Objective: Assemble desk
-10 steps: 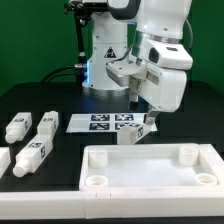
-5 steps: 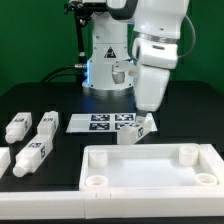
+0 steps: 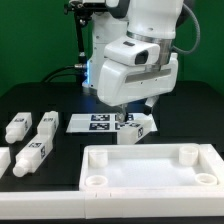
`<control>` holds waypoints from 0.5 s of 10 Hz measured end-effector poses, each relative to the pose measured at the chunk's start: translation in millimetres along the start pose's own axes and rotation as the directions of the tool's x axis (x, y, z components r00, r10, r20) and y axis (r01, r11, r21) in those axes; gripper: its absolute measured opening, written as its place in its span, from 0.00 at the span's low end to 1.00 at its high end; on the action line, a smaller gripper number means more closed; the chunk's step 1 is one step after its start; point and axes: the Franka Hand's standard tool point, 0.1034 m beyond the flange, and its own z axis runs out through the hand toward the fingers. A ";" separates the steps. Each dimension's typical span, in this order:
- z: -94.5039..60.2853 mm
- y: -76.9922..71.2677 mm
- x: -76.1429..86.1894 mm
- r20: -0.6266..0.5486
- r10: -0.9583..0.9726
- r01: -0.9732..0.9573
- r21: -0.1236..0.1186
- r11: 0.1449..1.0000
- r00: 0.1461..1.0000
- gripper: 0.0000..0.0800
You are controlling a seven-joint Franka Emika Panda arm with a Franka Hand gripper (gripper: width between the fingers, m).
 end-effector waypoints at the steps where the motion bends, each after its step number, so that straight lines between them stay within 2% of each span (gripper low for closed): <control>1: 0.0 -1.8 1.0 -0.001 0.065 -0.065 0.005 0.998 0.998 0.81; 3: 0.0 -3.2 1.8 -0.002 0.157 -0.157 0.013 0.988 0.988 0.81; 4: 0.2 -3.2 1.0 0.008 0.248 -0.248 0.025 0.968 0.969 0.81; 5: -1.9 2.1 1.0 0.050 0.385 -0.387 0.051 0.921 0.922 0.81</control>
Offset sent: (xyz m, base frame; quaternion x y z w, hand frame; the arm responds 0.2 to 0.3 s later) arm 0.0000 0.0000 0.0000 0.0000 0.0000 0.1938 0.9810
